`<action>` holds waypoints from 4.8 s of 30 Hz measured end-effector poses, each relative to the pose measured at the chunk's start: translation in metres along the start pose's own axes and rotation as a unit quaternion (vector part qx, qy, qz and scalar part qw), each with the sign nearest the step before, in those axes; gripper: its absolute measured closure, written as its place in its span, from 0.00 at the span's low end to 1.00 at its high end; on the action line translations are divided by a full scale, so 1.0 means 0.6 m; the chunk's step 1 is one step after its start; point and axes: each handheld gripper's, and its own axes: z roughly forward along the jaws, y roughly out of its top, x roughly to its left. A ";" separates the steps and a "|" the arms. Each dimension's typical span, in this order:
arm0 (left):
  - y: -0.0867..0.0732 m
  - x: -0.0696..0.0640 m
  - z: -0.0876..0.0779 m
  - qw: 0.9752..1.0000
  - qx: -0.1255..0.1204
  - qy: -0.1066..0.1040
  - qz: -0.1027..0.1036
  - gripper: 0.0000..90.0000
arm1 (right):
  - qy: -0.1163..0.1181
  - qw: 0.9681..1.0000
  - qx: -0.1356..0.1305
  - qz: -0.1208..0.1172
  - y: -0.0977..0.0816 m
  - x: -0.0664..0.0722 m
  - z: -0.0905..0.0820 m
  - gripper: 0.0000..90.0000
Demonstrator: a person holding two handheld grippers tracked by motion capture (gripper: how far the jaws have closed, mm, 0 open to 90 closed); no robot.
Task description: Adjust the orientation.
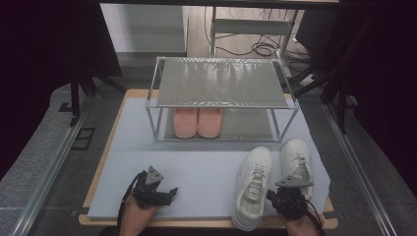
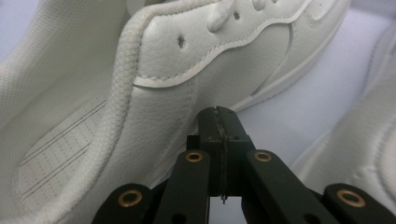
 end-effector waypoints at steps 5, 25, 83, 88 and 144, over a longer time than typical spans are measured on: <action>0.000 0.000 0.000 1.000 0.000 0.000 0.000 0.15 | 0.009 1.000 -0.008 -0.003 0.008 0.014 0.012 1.00; 0.000 0.000 0.000 1.000 0.000 0.000 0.000 0.15 | -0.025 0.999 -0.017 0.021 0.040 0.027 0.052 1.00; 0.000 0.000 0.000 1.000 0.000 0.000 0.000 0.15 | 0.081 0.996 -0.020 -0.029 0.152 0.052 0.174 1.00; 0.000 0.000 0.000 1.000 0.000 0.000 0.000 0.15 | 0.099 0.994 -0.015 -0.039 0.163 0.062 0.184 1.00; -0.001 -0.002 0.000 1.000 -0.002 0.003 -0.001 0.16 | 0.208 0.967 0.089 -0.116 0.190 0.083 0.058 0.34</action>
